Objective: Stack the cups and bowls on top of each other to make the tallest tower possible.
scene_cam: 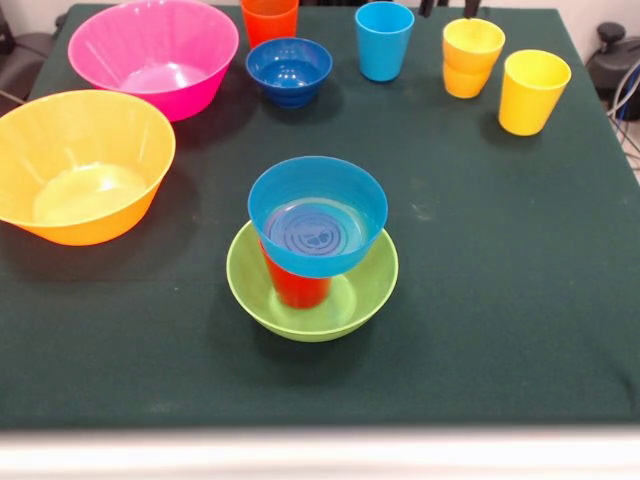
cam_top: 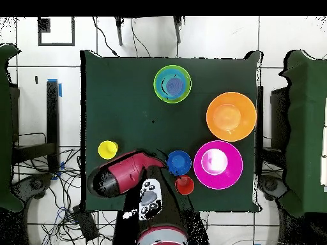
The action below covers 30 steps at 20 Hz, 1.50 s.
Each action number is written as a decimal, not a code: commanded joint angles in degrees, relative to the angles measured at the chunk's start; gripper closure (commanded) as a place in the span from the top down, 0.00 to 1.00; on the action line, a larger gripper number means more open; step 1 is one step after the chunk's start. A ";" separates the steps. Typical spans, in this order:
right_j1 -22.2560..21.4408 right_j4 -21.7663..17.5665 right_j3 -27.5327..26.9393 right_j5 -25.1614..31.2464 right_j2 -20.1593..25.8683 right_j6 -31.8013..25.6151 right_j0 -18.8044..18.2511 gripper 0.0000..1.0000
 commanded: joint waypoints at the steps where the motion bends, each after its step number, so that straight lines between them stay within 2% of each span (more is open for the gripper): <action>1: 4.49 -4.77 -3.18 -10.37 -3.31 7.79 3.83 1.00; 6: 7.46 -3.41 -6.00 -11.52 -4.74 5.84 4.03 1.00; 12: 10.38 -1.85 -6.73 -13.61 -6.87 5.55 5.45 1.00; 25: 12.65 -1.41 -7.05 -16.78 -10.65 4.91 8.21 1.00; 30: 12.44 -0.72 -7.00 -16.19 -10.32 4.45 8.19 1.00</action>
